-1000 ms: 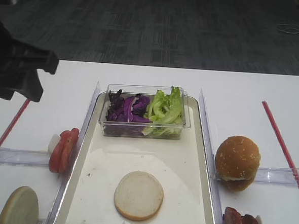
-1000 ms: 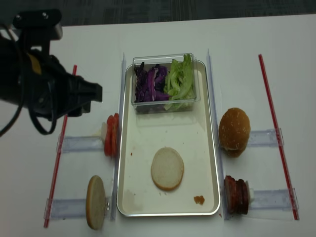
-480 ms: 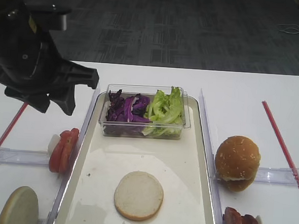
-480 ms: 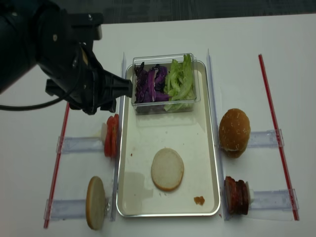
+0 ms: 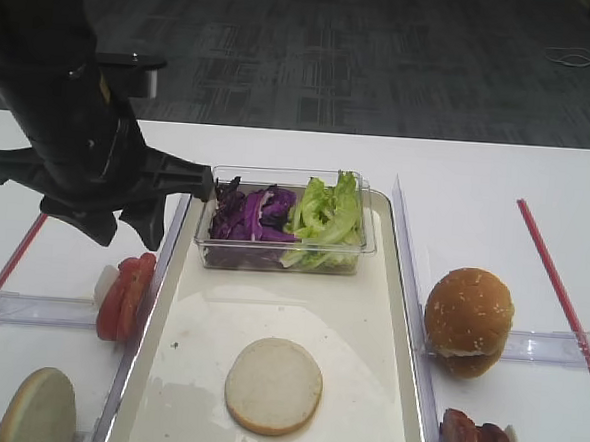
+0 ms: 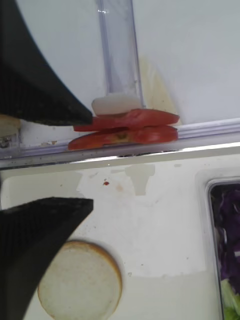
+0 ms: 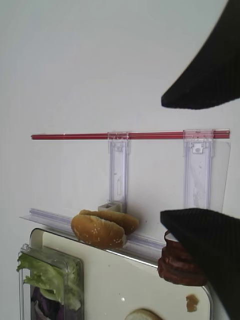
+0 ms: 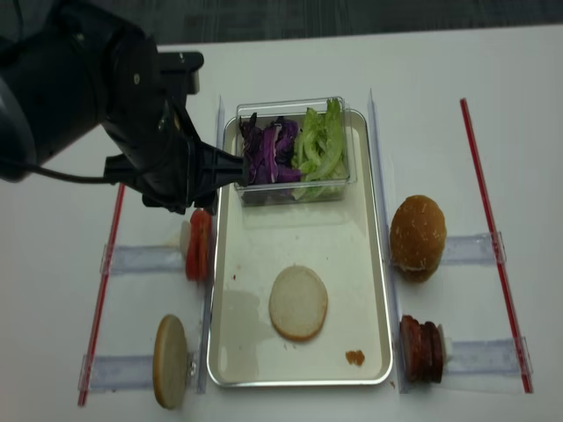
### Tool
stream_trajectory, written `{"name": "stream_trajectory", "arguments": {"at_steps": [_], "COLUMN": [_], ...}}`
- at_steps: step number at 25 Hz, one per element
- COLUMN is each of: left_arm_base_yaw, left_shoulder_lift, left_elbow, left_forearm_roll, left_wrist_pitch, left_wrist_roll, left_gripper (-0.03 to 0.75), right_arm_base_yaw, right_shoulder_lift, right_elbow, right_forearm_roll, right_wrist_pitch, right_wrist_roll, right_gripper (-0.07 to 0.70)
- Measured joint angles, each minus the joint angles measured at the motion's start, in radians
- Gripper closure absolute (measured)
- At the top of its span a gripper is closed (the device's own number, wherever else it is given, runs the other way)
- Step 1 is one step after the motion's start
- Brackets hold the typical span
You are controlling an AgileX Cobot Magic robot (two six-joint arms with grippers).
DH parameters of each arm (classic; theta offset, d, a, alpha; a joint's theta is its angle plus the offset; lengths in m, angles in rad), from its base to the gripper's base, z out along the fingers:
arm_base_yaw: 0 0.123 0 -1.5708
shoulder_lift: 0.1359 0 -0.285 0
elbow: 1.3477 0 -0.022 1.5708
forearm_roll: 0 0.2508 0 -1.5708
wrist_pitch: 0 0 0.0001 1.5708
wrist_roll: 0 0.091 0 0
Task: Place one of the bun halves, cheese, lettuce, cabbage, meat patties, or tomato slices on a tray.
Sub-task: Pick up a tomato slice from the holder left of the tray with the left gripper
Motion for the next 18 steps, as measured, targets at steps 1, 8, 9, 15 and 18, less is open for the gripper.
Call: {"name": "stream_trajectory", "arguments": {"at_steps": [1,8,9,15,18], "left_arm_base_yaw": [0.000,0.000,0.000,0.000,0.000], "left_shoulder_lift": [0.009,0.069,0.076,0.117,0.134], "left_elbow": [0.000,0.000,0.000,-0.002,-0.008], "left_forearm_roll": [-0.003,-0.026,-0.031,-0.033,-0.033], "left_wrist_pitch": [-0.002,-0.019,-0.023,-0.050,-0.052], "left_wrist_roll": [0.000,0.000,0.000,0.000,0.000], "left_gripper": [0.396,0.396,0.396,0.396,0.396], "right_arm_base_yaw": [0.000,0.000,0.000,0.000,0.000], "right_shoulder_lift": [0.000,0.000,0.000,0.000,0.000], "right_elbow": [0.000,0.000,0.000,0.000,0.000], "right_forearm_roll": [0.000,0.000,0.000,0.000,0.000], "right_wrist_pitch": [0.000,0.000,0.000,0.000,0.000], "right_wrist_roll": [0.000,0.000,0.000,0.000,0.000], "right_gripper": [0.179,0.179,0.179,0.179,0.179]}}
